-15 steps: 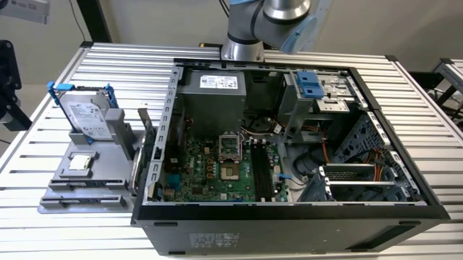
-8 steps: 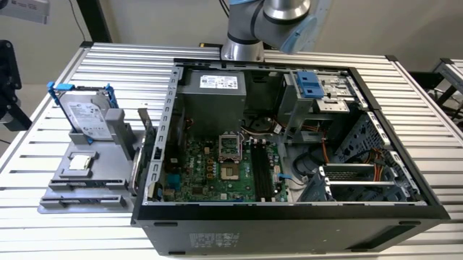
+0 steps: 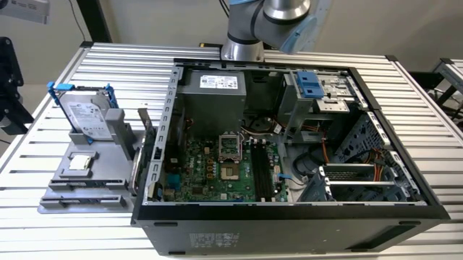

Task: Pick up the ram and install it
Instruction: 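Pick up the ram and move it above insertion slot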

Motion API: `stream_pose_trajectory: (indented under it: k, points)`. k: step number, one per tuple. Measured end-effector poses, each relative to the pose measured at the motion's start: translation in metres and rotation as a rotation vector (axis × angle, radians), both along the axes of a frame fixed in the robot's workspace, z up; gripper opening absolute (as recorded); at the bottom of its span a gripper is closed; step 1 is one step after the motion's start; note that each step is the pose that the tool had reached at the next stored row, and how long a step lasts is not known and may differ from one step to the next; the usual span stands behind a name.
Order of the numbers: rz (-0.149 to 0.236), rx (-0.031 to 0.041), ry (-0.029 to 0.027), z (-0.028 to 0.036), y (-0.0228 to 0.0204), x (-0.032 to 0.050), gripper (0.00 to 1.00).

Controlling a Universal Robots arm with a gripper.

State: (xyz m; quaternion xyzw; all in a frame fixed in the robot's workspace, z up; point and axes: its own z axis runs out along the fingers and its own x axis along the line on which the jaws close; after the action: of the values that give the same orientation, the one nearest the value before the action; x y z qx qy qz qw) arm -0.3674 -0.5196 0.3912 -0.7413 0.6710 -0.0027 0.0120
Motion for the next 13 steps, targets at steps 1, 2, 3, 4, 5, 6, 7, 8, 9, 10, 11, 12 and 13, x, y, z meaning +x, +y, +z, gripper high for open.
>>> stream_pose_trajectory:
  k: [1, 2, 3, 4, 5, 6, 7, 8, 9, 10, 11, 12, 13]
  points:
    - [0.0, 0.0001, 0.0, 0.0, 0.0, 0.0, 1.0]
    - [0.0, 0.0002, 0.0, 0.0, 0.0, 0.0, 1.0]
    - [0.0, 0.0002, 0.0, 0.0, 0.0, 0.0, 1.0]
    - [0.0, 0.0002, 0.0, 0.0, 0.0, 0.0, 1.0]
    - [0.0, 0.0003, 0.0, 0.0, 0.0, 0.0, 1.0]
    - [0.0, 0.0003, 0.0001, 0.0, 0.0, 0.0, 1.0]
    - [0.0, 0.0004, 0.0, 0.0, 0.0, 0.0, 1.0]
    - [-0.003, 0.0004, 0.0, -0.0003, 0.0, 0.0, 1.0]
    - [-0.008, 0.0007, -0.0001, -0.0009, 0.0, 0.0, 1.0]
    - [-0.015, 0.0014, -0.0002, -0.0019, 0.0, 0.0, 1.0]
    - [-0.023, 0.002, -0.0001, -0.0029, 0.0, 0.0, 1.0]
    - [-0.031, 0.0025, 0.0, -0.0038, 0.0, 0.0, 1.0]
    - [-0.039, 0.0028, 0.0, -0.0049, 0.0, 0.0, 1.0]
